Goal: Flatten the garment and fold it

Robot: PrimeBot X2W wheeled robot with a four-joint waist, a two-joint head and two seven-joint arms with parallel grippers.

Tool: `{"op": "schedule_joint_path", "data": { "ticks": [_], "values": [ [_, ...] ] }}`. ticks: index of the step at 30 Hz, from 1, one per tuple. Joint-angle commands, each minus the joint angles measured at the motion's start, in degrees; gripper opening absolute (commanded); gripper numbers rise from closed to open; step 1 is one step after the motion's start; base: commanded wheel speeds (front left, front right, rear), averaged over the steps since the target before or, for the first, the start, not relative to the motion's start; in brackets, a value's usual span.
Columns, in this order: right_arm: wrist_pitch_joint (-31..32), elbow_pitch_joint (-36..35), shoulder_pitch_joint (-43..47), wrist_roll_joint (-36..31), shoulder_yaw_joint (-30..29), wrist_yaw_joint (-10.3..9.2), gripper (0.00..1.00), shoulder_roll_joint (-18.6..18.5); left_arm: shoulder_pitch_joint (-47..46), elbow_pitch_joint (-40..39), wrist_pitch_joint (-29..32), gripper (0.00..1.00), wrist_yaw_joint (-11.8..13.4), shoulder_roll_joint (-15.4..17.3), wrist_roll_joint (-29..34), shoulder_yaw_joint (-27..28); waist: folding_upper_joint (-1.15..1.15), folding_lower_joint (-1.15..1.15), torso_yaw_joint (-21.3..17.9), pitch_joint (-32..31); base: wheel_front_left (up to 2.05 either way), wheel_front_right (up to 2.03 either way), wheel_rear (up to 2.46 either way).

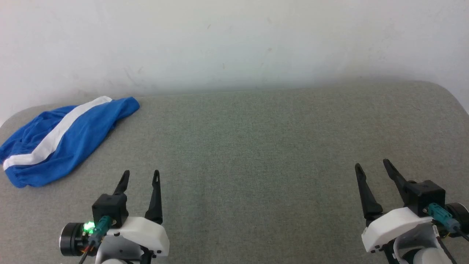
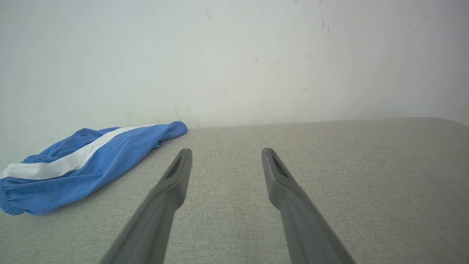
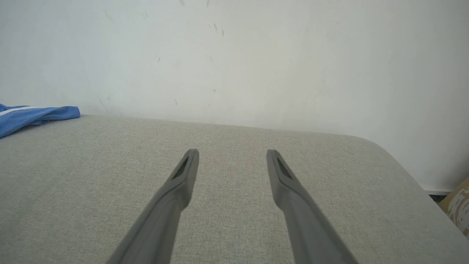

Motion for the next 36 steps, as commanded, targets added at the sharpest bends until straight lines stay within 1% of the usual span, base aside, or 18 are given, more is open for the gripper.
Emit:
{"op": "schedule_joint_path", "data": {
  "ticks": [1, 18, 26, 36],
  "values": [
    [-0.65, 0.49, 0.29, 0.7, -0.45, -0.01, 1.0, 0.04, 0.72, 0.11, -0.74, 1.0, -0.4, -0.02, -0.6, 0.11, 0.0, 0.0, 0.05, 0.04, 0.0, 0.0, 0.0],
    [-2.56, 1.75, 0.37, 0.56, -2.08, -0.03, 1.0, 0.06, 1.09, 0.06, -2.65, 1.0, -0.27, -0.03, -3.0, 0.46, 0.0, 0.0, 1.92, 0.55, 0.0, 0.0, 0.0],
    [-3.52, 2.04, 0.41, -0.11, -2.57, -0.03, 1.0, 0.07, 1.35, 0.13, -3.61, 1.0, -0.18, -0.04, -4.2, 0.7, 0.0, 0.0, 4.06, 0.85, 0.0, 0.0, 0.0],
    [-4.71, 2.66, 0.35, -0.78, -2.6, -0.04, 1.0, 0.09, 1.72, 0.25, -4.81, 1.0, -0.19, -0.05, -5.57, 0.69, 0.0, 0.0, 7.65, 1.1, 0.0, 0.0, 0.0]
  ]
}}
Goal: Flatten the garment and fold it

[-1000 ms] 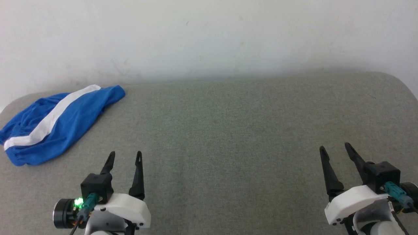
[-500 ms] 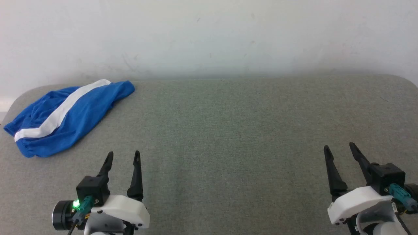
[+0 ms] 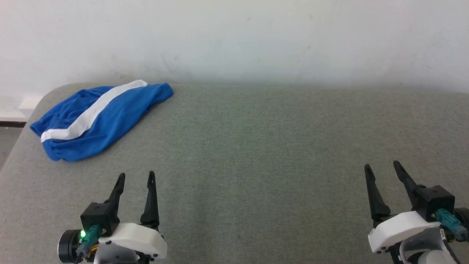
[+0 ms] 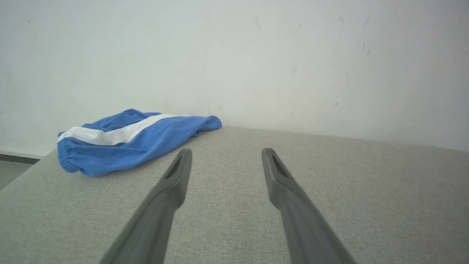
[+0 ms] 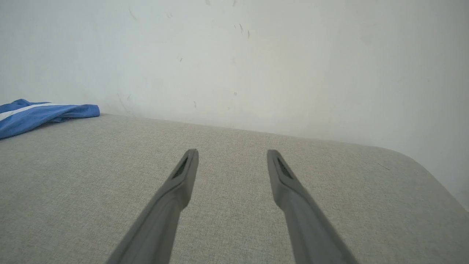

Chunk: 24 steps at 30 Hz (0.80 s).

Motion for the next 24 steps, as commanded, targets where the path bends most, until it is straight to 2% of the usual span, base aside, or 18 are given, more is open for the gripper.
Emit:
{"op": "schedule_joint_path", "data": {
  "ticks": [1, 24],
  "values": [
    [-0.67, 0.24, 0.26, -0.47, -0.16, -0.04, 1.0, 0.08, 0.58, 0.08, -0.7, 1.0, -0.2, -0.05, -0.58, 0.21, 0.0, 0.0, 1.16, 0.08, 0.0, 0.0, 0.0],
    [-3.42, 2.97, 0.41, -2.12, 0.91, -0.06, 1.0, 0.11, 2.13, 0.93, -3.45, 1.0, -0.14, -0.08, -4.19, -0.09, 0.0, 0.0, 11.51, 0.29, 0.0, 0.0, 0.0]
  ]
}}
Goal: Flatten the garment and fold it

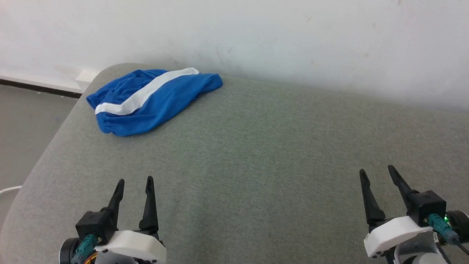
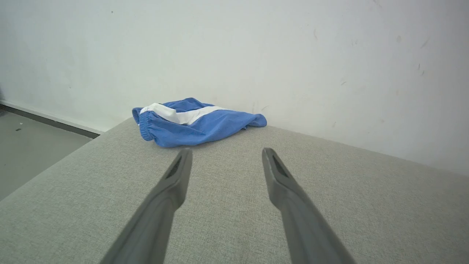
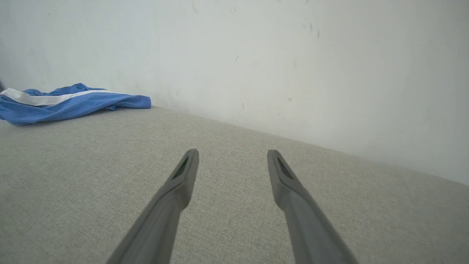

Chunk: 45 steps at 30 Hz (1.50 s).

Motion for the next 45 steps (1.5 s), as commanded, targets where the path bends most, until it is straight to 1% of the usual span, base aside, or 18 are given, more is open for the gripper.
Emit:
{"op": "schedule_joint_path", "data": {
  "ticks": [1, 8, 21, 45],
  "values": [
    [-0.62, 0.42, 0.38, -0.33, 0.14, -0.06, 1.0, 0.1, 0.79, 0.2, -0.74, 1.0, -0.12, -0.08, -0.66, -0.02, 0.0, 0.0, 1.92, 0.09, 0.0, 0.0, 0.0],
    [-1.45, 1.3, -0.03, -0.85, 0.38, -0.07, 1.0, 0.12, 1.28, 0.38, -1.58, 1.0, -0.05, -0.08, -1.99, -0.18, 0.0, 0.0, 5.24, 0.76, 0.0, 0.0, 0.0],
    [-3.01, 3.26, -0.61, -1.42, 1.11, -0.08, 1.0, 0.14, 1.76, 0.59, -3.13, 1.0, 0.31, -0.1, -4.33, -0.29, 0.0, 0.0, 9.92, 1.34, 0.0, 0.0, 0.0],
    [-5.88, 5.84, -1.35, -3.34, 0.15, -0.1, 1.0, 0.17, 2.56, 0.88, -6.01, 1.0, 0.08, -0.12, -8.22, -0.27, 0.0, 0.0, 16.92, 1.98, 0.0, 0.0, 0.0]
  ]
}}
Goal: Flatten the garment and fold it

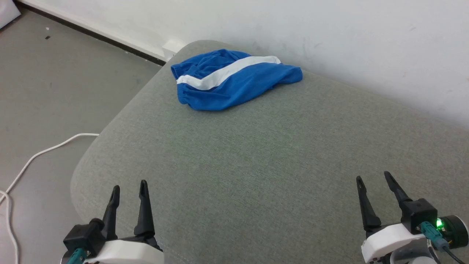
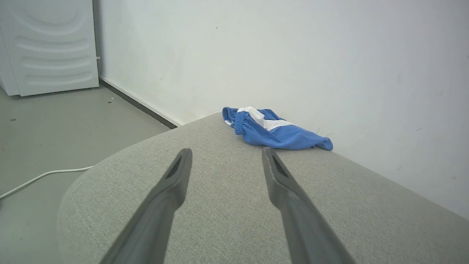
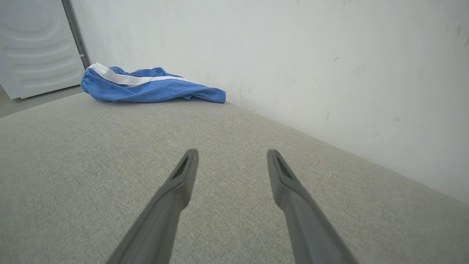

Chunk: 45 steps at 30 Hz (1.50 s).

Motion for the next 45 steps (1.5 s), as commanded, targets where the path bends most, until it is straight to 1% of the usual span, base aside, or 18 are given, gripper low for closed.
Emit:
{"op": "schedule_joint_path", "data": {
  "ticks": [1, 8, 17, 20, 26, 28, 30, 33, 36, 37, 40, 45],
  "values": [
    [-0.53, 0.33, -0.9, -0.46, -0.1, -0.1, 1.0, 0.13, 1.1, 0.12, -0.53, 1.0, 0.0, -0.12, -0.65, -0.05, 0.0, 0.0, 0.52, 0.1, 0.0, 0.0, 0.0],
    [-1.31, 0.82, -0.78, -0.79, -0.44, -0.11, 1.0, 0.14, 1.32, 0.32, -1.31, 1.0, -0.03, -0.13, -1.56, -0.28, 0.0, 0.0, 2.1, 0.08, 0.0, 0.0, 0.0],
    [-1.32, 0.56, -0.72, -0.94, -0.73, -0.11, 1.0, 0.14, 1.48, 0.4, -1.32, 1.0, 0.02, -0.13, -1.35, -0.45, 0.0, 0.0, 2.01, 0.07, 0.0, 0.0, 0.0],
    [-1.32, 0.46, -0.74, -0.95, -0.69, -0.11, 1.0, 0.14, 1.47, 0.29, -1.32, 1.0, 0.02, -0.13, -2.71, -0.66, 0.0, 0.0, 1.88, 0.11, 0.0, 0.0, 0.0],
    [-1.31, -0.14, -0.96, -1.1, -1.31, -0.11, 1.0, 0.14, -1.31, -2.51, -1.32, 1.0, -1.57, -0.13, -6.15, -2.42, 0.0, 0.0, 1.12, 0.81, 0.0, 0.0, 0.0],
    [-1.25, -0.73, -0.99, -1.44, -2.04, -0.11, 1.0, 0.14, -3.81, -3.68, -1.31, 1.0, -2.79, 0.02, -6.35, -3.48, 0.0, 0.0, 1.04, 1.35, 0.0, 0.0, 0.0],
    [-0.95, -1.69, -1.01, -1.9, -2.93, -0.11, 1.0, 0.14, -7.67, -5.0, 0.5, 1.0, -3.63, 1.27, -5.78, -4.45, 0.0, 0.0, 0.97, 2.1, 0.0, 0.0, 0.0],
    [-0.23, -3.43, -1.25, -2.84, -4.28, -0.11, 1.0, 0.14, -15.05, -7.17, 6.09, 1.0, -4.3, 3.02, -6.82, -4.83, 0.0, 0.0, 0.76, 3.9, 0.0, 0.0, 0.0],
    [0.8, -5.56, -1.93, -3.93, -4.98, -0.11, 1.0, 0.14, -23.22, -7.0, 11.59, 1.0, -3.8, 5.23, -7.2, -3.97, 0.0, 0.0, 0.11, 6.18, 0.0, 0.0, 0.0],
    [1.19, -6.34, -2.25, -4.3, -5.02, -0.11, 1.0, 0.14, -25.99, -6.31, 13.1, 1.0, -3.55, 5.51, -7.94, -3.4, 0.0, 0.0, -0.26, 7.0, 0.0, 0.0, 0.0],
    [2.57, -8.84, -3.26, -5.68, -4.7, -0.11, 1.0, 0.14, -34.07, -2.63, 17.14, 1.0, -3.55, 8.3, -7.75, -2.61, 0.0, 0.0, -1.71, 9.76, 0.0, 0.0, 0.0],
    [5.28, -14.04, -5.53, -8.26, -3.35, -0.11, 1.0, 0.14, -45.93, 7.93, 23.45, 1.0, -4.28, 12.61, -9.35, -1.0, 0.0, 0.0, -4.98, 15.51, 0.0, 0.0, 0.0]
  ]
}}
